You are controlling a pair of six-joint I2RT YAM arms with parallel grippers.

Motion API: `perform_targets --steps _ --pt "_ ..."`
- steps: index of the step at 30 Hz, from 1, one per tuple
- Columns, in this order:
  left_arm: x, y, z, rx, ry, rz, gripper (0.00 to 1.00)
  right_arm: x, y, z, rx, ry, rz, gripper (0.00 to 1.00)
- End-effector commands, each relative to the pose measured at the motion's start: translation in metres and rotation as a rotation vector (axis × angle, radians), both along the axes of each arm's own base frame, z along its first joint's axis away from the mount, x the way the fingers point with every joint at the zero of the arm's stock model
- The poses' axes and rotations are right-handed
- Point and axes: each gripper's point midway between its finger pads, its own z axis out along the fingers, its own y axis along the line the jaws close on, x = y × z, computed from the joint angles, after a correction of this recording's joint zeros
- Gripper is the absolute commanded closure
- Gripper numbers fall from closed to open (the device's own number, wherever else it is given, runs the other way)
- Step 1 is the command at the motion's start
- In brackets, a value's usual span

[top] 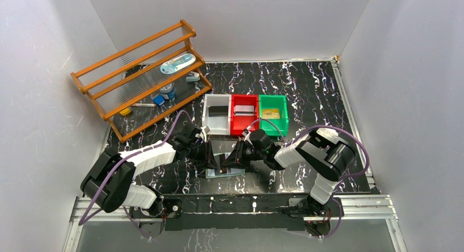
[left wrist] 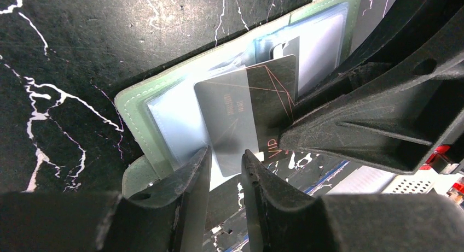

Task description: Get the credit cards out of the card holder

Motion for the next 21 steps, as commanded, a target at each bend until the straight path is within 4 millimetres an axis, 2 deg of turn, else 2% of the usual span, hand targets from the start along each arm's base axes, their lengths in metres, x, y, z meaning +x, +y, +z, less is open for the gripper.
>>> perform_targets --steps 1,8,12,15,21 --pt "-0.023 0.038 -0.032 0.185 0.060 0.020 0.72 0.007 0.010 0.008 0.049 -0.029 0.007 0.73" --pt "-0.019 0.037 -0.030 0.184 0.051 0.024 0.73 0.007 0.010 0.000 0.018 -0.023 0.018 0.81" --pt "-0.016 0.036 -0.029 0.186 0.047 0.035 0.73 0.007 0.006 0.000 0.000 -0.042 0.006 0.91" --pt "-0.012 0.034 -0.022 0.167 0.020 0.045 0.73 0.009 0.000 0.009 -0.013 -0.079 -0.010 0.98" --pt "-0.010 0.033 -0.018 0.162 0.008 0.051 0.73 0.012 -0.019 0.013 -0.099 -0.136 -0.047 1.00"
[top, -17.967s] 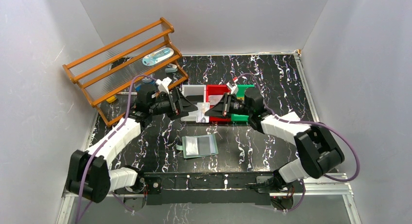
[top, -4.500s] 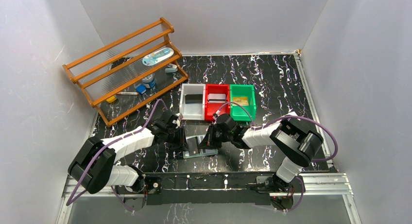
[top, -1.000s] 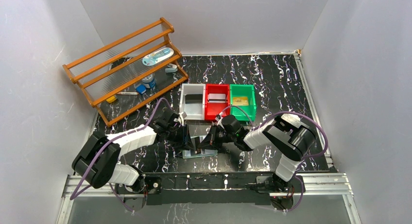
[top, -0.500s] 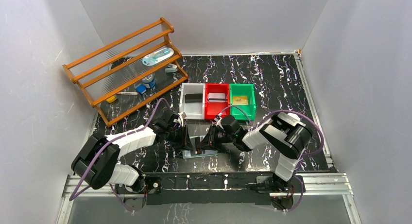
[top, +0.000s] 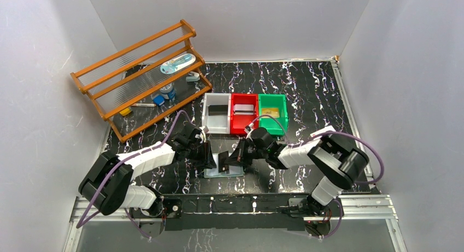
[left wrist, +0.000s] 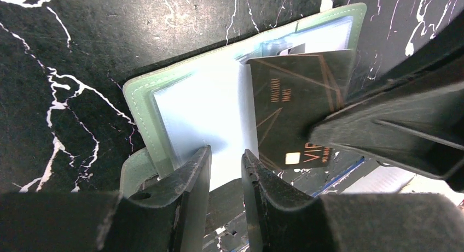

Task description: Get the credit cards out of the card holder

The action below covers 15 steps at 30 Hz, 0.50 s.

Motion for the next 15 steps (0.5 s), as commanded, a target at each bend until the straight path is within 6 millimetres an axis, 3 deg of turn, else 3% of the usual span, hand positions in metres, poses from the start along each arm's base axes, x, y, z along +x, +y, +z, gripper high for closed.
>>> perform_targets --steps 1,5,13,15 --pt "-0.013 0.028 -0.018 0.133 0.036 0.026 0.73 0.006 -0.016 0.005 -0.072 -0.078 -0.041 1.00" --pt "-0.010 0.024 -0.011 0.114 0.020 0.027 0.70 0.007 -0.027 0.017 -0.085 -0.128 -0.065 1.00" --pt "0.014 0.008 0.040 -0.018 -0.116 0.098 0.32 0.010 -0.038 0.043 -0.051 -0.251 -0.083 1.00" --pt "0.018 0.004 0.051 -0.055 -0.143 0.107 0.27 0.010 -0.039 0.050 -0.026 -0.276 -0.089 1.00"
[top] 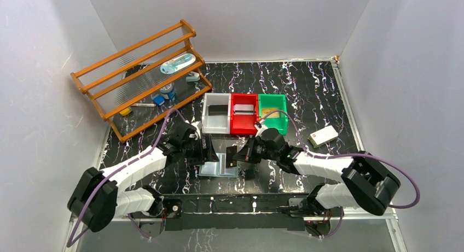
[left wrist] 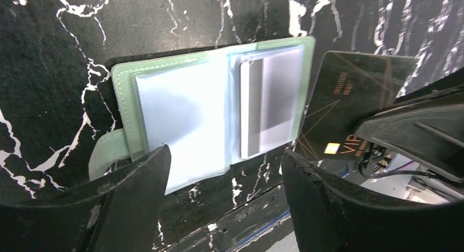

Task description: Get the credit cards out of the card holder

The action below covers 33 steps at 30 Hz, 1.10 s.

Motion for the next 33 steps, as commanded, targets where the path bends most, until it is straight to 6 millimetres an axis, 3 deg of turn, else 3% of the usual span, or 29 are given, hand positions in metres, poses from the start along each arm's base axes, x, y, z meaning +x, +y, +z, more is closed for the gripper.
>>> perform_targets --steps 1,5,9,15,17,21,27,33 --pt "0.012 -0.006 0.031 -0.062 -0.072 0.043 0.24 0.005 -0.006 0.016 0.036 -0.101 -0.016 1.00" --pt "0.013 -0.019 0.045 -0.150 -0.074 0.011 0.21 0.004 -0.008 0.034 0.095 -0.161 -0.019 1.00" --pt "0.021 -0.025 0.062 -0.310 -0.099 -0.010 0.32 0.003 -0.013 0.050 0.137 -0.214 -0.032 1.00" --pt "0.019 -0.038 0.089 -0.626 -0.094 -0.068 0.34 -0.001 -0.013 0.079 0.217 -0.277 -0.012 1.00" --pt "0.016 -0.045 0.101 -0.710 -0.112 -0.118 0.36 -0.008 -0.017 0.070 0.222 -0.259 -0.007 1.00" --pt "0.005 -0.049 0.116 -0.822 -0.131 -0.186 0.35 -0.009 -0.014 0.080 0.283 -0.264 -0.007 1.00" --pt "0.004 -0.050 0.123 -0.836 -0.170 -0.227 0.35 -0.015 -0.006 0.090 0.324 -0.271 0.048 1.00" --pt "0.001 -0.049 0.109 -0.813 -0.137 -0.226 0.35 -0.018 -0.001 0.101 0.366 -0.270 0.074 1.00"
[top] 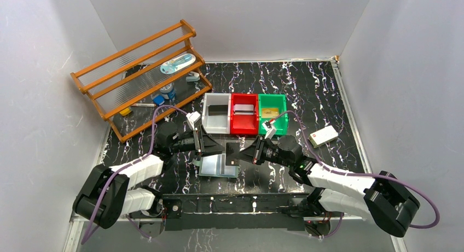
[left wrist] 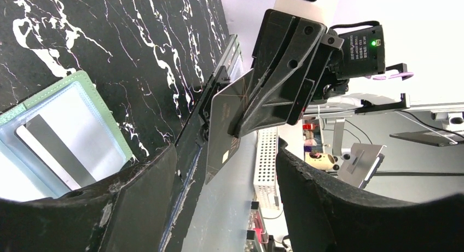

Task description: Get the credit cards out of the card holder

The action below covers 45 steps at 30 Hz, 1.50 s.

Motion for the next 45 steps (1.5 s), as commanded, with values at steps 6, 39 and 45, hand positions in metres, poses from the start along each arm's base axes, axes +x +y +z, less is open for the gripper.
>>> perform_targets --steps 6,39,45 --pt "-0.009 -0.001 0.022 -0.049 -0.094 -0.066 0.42 -0.003 0.015 0.042 0.141 -0.057 0.067 1.00" --pt "-0.025 -0.005 0.074 -0.120 -0.221 -0.140 1.00 -0.007 0.018 0.051 0.214 -0.022 0.085 0.67" --pt "-0.013 0.002 0.053 0.081 -0.247 -0.088 1.00 0.002 0.007 0.038 0.135 -0.018 -0.004 0.40"
